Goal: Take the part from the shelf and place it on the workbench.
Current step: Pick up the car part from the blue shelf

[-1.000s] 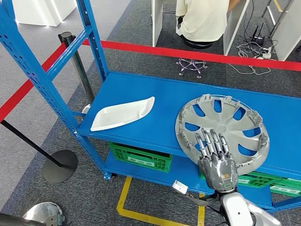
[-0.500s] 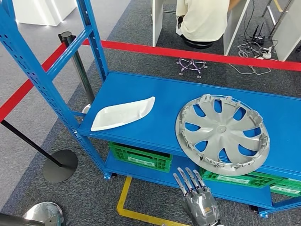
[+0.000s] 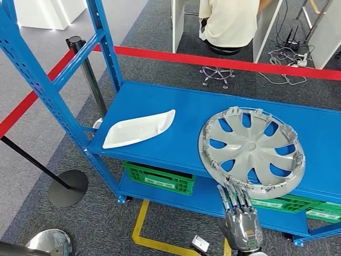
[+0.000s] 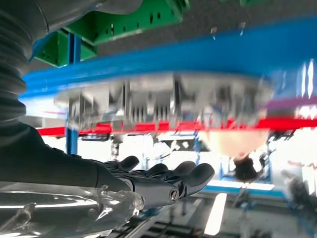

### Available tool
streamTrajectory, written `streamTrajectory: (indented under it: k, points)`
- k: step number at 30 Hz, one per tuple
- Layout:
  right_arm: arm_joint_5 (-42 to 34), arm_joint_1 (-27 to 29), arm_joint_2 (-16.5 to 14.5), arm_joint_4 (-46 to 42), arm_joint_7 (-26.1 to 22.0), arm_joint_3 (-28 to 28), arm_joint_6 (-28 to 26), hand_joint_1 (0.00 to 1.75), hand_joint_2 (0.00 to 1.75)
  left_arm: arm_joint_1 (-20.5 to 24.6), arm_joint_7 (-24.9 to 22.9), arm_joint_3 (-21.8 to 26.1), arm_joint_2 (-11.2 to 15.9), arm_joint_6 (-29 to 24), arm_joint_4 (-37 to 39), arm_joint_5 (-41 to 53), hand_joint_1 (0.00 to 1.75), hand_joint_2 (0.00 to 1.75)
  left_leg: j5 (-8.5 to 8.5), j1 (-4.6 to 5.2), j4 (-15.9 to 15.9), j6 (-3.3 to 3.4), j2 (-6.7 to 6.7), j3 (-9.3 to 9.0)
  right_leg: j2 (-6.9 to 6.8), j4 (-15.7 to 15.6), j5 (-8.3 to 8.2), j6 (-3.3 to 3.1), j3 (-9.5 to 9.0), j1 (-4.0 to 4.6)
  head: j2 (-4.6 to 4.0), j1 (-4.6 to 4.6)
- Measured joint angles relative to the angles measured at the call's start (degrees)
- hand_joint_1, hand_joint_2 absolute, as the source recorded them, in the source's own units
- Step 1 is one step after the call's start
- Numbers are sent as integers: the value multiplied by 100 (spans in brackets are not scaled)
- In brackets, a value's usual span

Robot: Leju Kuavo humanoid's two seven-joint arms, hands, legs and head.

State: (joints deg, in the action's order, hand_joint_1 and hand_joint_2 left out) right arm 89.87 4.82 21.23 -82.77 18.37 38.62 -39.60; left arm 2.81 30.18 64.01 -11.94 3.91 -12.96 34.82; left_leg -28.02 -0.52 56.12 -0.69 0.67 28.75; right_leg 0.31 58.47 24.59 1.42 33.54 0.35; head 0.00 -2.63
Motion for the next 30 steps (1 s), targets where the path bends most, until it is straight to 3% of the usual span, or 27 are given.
streamTrajectory:
  k: [9,15,17,23,30]
  points:
    - [4,-288,306,-388,446,-11,-2,0,175,12,0,1,-2,-14,0,70,0,0,0,0,0,0,-2,-1,2,0,-1,1,-1,0,0,1]
    - [8,-587,340,-141,1108,349,0,0,175,17,10,1,-2,27,0,143,0,0,0,0,0,0,-1,-3,1,0,0,1,0,1,0,1]
    - [9,-595,299,76,993,447,1,0,175,16,21,3,-3,44,0,168,0,0,0,0,0,0,0,-2,0,0,0,1,0,1,0,1]
    - [8,-371,-68,719,-135,19,10,0,175,16,40,41,-6,73,0,233,0,0,-2,-1,0,0,0,0,0,0,2,0,1,2,0,1]
    - [8,-267,-339,1067,-350,-419,21,0,175,16,43,92,-8,78,0,249,0,0,-2,0,0,0,0,0,1,0,2,0,0,0,0,2]
